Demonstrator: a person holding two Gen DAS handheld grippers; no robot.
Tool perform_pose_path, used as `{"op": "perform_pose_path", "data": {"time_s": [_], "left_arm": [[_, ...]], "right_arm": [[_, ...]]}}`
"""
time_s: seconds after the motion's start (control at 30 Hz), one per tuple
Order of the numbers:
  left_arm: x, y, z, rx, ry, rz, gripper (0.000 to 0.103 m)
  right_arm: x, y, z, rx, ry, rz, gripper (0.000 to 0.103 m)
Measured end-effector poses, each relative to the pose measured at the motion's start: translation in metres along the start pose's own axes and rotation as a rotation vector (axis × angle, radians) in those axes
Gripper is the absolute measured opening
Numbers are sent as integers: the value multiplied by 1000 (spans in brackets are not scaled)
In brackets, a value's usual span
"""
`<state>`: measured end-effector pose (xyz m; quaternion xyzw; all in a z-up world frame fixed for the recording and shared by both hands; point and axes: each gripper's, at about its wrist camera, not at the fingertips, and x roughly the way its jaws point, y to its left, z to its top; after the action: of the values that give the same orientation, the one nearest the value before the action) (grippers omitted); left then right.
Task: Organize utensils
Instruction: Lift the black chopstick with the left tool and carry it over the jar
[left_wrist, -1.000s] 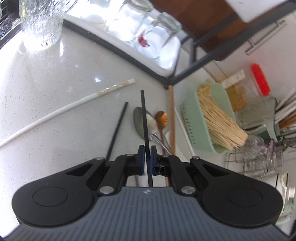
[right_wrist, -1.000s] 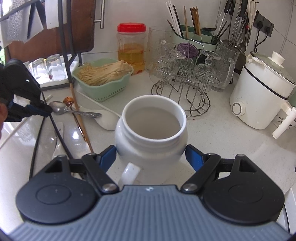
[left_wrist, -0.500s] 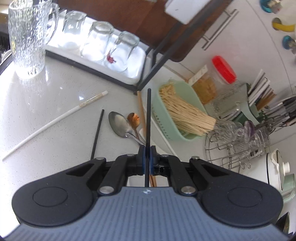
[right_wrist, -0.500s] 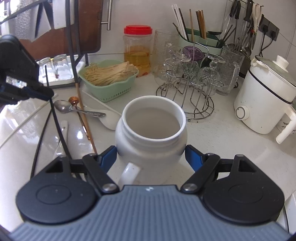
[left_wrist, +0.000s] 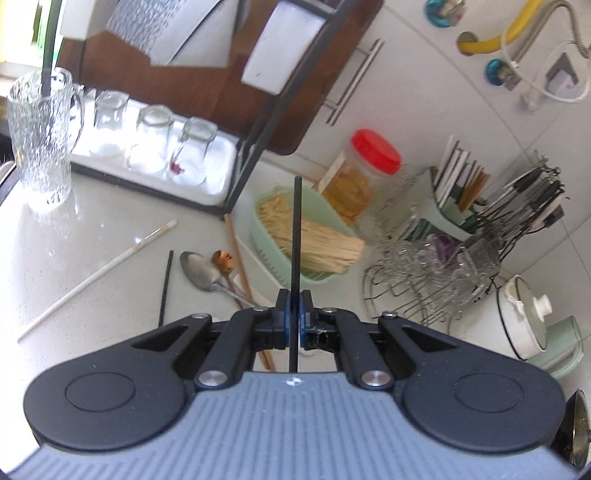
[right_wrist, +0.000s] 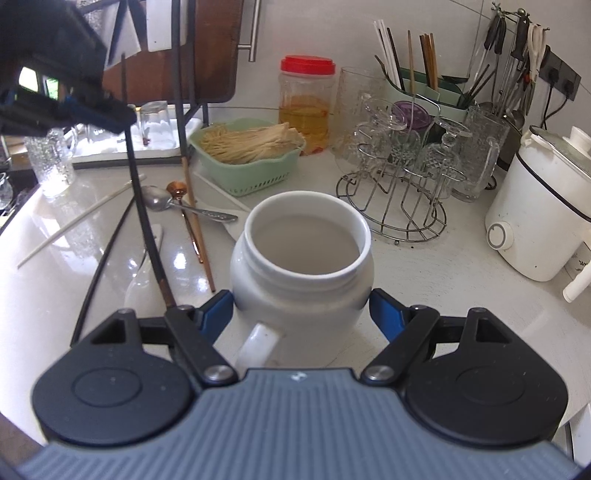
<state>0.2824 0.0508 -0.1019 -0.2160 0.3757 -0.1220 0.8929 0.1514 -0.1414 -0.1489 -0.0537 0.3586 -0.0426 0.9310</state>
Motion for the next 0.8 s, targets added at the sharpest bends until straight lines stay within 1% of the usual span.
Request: {"op": "perform_pose_path", "data": {"time_s": [0.17,0.27,0.43,0.57,0.8], "left_arm": [[-20,-20,7,55,-51,-29,5],[-34,-38,20,126,-111,-40,5],[-51,-61,41,188,-161,-97,5],[-58,-78,48,197,-160,-150,5],[-63,-106,44,254,-146,-234,5]], "right_arm": [[0,0,-1,-4,-6,5,83],[-1,0,-1,-4,-6,5,83],[-1,0,-1,-9,-10,10,83],[0,0,-1,-10,-10,11,83],[0,0,-1,-7,-10,9,83]]}}
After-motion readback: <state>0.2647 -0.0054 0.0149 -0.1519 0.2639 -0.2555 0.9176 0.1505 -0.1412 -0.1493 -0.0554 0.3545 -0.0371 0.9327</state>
